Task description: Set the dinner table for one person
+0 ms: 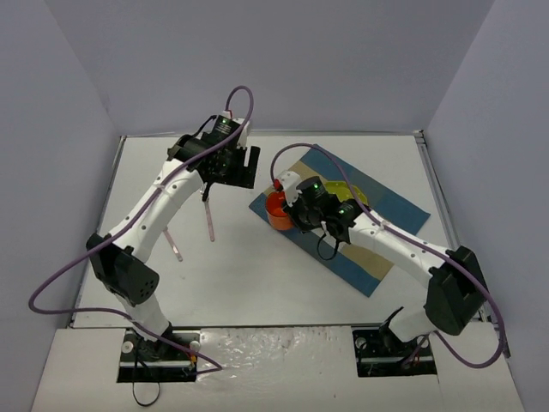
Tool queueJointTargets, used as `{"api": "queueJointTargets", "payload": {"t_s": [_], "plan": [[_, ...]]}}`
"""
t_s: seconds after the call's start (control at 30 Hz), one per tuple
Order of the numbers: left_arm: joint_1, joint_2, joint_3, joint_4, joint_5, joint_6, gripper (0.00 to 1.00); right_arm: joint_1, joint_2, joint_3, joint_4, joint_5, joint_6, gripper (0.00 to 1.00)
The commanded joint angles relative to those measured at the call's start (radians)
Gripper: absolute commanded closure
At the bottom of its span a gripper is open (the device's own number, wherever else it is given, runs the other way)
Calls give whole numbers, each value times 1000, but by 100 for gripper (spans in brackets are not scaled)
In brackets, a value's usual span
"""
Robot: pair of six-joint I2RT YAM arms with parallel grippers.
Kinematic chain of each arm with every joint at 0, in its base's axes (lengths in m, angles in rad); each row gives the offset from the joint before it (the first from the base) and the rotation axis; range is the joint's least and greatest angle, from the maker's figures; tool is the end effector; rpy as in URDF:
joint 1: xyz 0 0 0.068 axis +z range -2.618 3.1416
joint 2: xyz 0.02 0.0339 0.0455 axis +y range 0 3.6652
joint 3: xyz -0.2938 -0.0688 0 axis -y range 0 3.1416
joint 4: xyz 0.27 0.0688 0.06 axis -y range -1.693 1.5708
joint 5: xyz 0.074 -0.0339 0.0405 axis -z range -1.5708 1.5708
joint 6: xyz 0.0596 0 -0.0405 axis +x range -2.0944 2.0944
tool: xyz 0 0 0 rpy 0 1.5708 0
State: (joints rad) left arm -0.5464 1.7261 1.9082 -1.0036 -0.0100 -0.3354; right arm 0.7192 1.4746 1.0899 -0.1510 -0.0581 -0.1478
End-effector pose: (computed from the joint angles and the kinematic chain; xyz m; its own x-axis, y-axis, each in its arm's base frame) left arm 0.3516 -0.2131 0.4139 -0.7598 0.0769 -0.6456 0.2792 0.9353 -0.2173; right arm 0.2831 0.2525 0.2921 -0.2775 -0.4384 -0.8549 -0.7442 0.6608 -0.0973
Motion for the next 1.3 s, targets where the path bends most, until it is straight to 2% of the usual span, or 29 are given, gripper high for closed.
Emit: {"api": "queueJointTargets", "payload": {"t_s": [0.0, 0.13, 0.27, 0.47, 0.9, 1.03, 1.27], "plan": [[50, -123, -119, 117, -28, -55, 23, -75, -189, -69, 132, 34, 67, 100], [71, -214, -278, 205, -51, -78, 12, -147, -294, -151, 140, 53, 93, 100], [133, -338, -472, 308, -44, -92, 5, -210, -393, -232, 192, 161, 100, 100], [239, -518, -719, 396, -39, -67, 3, -422, -458, -303, 230, 181, 114, 100], [279, -715, -964, 447, -53, -19, 3, -841, -418, -416, 407, 14, 71, 100], [280, -742, -1016, 458, -78, -38, 3, -918, -391, -442, 446, -43, 82, 100], [280, -739, -1009, 444, -106, -38, 3, -993, -301, -433, 488, -107, 49, 100]]}}
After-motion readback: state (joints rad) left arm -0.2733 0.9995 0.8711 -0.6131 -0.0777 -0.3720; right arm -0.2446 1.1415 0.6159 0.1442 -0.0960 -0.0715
